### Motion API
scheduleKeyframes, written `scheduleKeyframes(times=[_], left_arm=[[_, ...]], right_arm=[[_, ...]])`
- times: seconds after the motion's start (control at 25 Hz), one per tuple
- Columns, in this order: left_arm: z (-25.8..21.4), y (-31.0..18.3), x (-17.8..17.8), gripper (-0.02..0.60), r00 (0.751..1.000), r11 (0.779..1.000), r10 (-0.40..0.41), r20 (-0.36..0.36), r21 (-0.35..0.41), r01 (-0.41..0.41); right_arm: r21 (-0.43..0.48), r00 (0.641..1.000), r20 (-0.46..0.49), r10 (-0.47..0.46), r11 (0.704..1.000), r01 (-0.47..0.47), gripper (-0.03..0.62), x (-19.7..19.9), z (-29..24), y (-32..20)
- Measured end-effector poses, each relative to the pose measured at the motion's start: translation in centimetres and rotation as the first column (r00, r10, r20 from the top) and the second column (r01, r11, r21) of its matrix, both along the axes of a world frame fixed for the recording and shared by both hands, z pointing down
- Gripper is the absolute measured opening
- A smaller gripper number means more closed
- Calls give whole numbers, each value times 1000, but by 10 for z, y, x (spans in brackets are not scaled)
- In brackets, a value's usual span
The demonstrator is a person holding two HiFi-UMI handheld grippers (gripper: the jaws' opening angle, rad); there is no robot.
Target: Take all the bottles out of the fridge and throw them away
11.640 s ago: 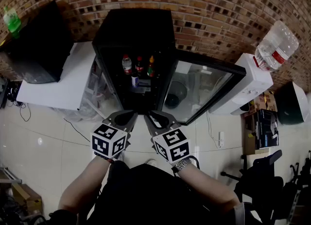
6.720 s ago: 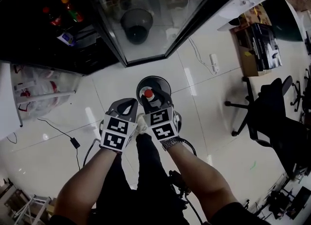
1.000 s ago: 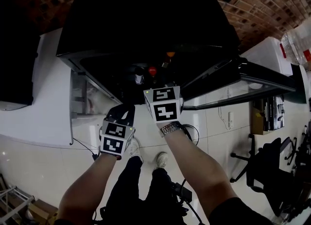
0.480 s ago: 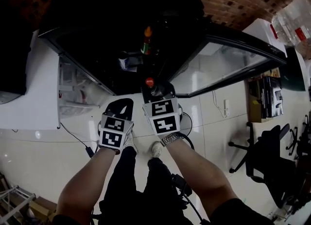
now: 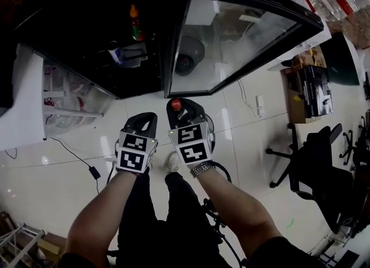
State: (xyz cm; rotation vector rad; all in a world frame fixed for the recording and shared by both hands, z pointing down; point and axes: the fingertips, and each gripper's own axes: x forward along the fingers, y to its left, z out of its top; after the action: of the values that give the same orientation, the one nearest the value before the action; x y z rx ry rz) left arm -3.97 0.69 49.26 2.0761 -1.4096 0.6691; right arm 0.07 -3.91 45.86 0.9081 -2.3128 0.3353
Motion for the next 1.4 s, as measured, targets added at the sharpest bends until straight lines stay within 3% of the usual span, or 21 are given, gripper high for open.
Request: scheduleKeyframes(times=[0.36,0.68,1.04,1.4], left_arm=[[46,11,84,3,995,992,103,-8,-66,-104],[97,10,133,3,974,965,225,-32,-133,-227],[155,17,150,3,946,928,318,-58,-187,-323],[202,33,170,3,918,888,386,-94,-231,-397]], right_arm=[[-100,995,-81,61,993,-69,137,94,70,32],[-193,978,-135,158,964,-182,137,147,143,44],[-253,948,-179,264,919,-304,137,173,222,54],[-303,929,-220,297,885,-355,137,184,288,63]])
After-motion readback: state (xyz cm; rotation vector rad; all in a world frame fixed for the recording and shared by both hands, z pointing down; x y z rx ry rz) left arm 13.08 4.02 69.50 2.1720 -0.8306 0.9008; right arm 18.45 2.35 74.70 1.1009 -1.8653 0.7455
